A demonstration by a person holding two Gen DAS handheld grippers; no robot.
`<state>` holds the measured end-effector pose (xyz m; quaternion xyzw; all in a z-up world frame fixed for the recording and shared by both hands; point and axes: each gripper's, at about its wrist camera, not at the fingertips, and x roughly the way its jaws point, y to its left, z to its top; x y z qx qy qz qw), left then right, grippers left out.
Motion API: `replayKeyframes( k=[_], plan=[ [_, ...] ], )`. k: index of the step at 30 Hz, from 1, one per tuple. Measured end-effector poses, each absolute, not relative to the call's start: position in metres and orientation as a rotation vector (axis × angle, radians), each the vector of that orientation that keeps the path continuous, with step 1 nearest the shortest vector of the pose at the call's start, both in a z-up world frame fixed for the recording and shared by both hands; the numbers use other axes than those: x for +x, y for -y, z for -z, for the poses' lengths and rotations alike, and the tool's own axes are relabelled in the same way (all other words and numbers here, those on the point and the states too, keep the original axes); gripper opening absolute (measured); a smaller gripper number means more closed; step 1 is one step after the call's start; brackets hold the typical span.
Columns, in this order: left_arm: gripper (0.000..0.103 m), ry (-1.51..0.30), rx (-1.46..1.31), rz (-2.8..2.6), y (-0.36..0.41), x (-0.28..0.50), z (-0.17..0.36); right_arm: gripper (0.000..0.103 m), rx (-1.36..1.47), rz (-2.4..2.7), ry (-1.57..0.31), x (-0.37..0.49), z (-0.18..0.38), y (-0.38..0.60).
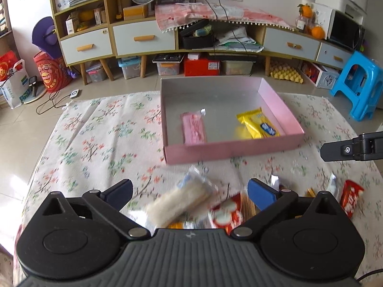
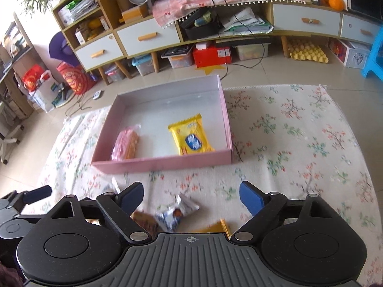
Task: Organize snacks
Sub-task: 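Open both tools to release the packets inside the pink box, then move the left tool to the pile and grasp the cream packet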
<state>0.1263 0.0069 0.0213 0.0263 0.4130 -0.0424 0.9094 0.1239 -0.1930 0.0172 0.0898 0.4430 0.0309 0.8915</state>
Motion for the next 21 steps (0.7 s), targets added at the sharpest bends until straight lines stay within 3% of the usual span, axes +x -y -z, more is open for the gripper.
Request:
replayKeyframes(
  k=[11, 21],
  plan=[
    [0.102, -0.917, -0.030, 0.026, -0.026, 0.084, -0.011, 0.091, 0.168, -0.092, -0.938, 0.084, -0.006, 0.178],
    [0.100, -1.153, -0.279, -0.174, -0.056, 0.071, 0.034, 0.091, 0.076, -0.082, -1.069, 0.071, 0.027, 0.159]
  ],
)
